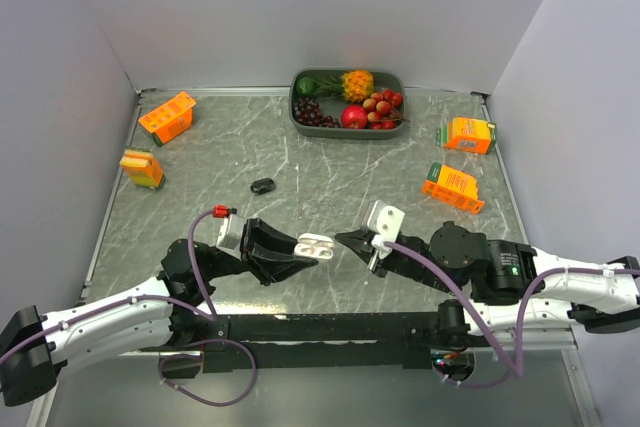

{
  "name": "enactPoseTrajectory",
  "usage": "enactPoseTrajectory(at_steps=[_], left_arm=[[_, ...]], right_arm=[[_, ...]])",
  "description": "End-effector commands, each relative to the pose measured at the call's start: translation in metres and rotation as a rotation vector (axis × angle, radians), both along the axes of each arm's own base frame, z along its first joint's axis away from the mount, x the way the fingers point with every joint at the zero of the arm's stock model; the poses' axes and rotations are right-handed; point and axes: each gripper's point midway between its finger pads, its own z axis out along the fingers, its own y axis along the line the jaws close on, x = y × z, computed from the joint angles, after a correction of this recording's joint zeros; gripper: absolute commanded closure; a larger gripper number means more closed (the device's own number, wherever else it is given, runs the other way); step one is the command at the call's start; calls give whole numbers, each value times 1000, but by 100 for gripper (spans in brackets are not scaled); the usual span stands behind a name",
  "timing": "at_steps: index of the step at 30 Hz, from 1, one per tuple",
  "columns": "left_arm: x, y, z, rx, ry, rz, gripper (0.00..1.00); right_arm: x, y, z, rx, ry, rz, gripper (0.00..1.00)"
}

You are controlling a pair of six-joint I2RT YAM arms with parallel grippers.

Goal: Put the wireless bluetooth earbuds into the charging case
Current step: Adjust the earbud with the charging case.

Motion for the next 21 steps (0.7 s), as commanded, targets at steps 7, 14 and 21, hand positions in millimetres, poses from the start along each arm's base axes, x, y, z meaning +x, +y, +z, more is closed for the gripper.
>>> enactPoseTrajectory(at_steps=[7, 14, 21], left_arm=[[-7, 6, 19, -65, -41, -18, 99], [-7, 6, 20, -70, -42, -21, 99], [-7, 6, 21, -75, -41, -18, 99]], right_arm=[[8, 5, 8, 2, -7, -50, 73], [8, 8, 2, -17, -5, -52, 59], [6, 12, -12, -69, 5, -42, 57]])
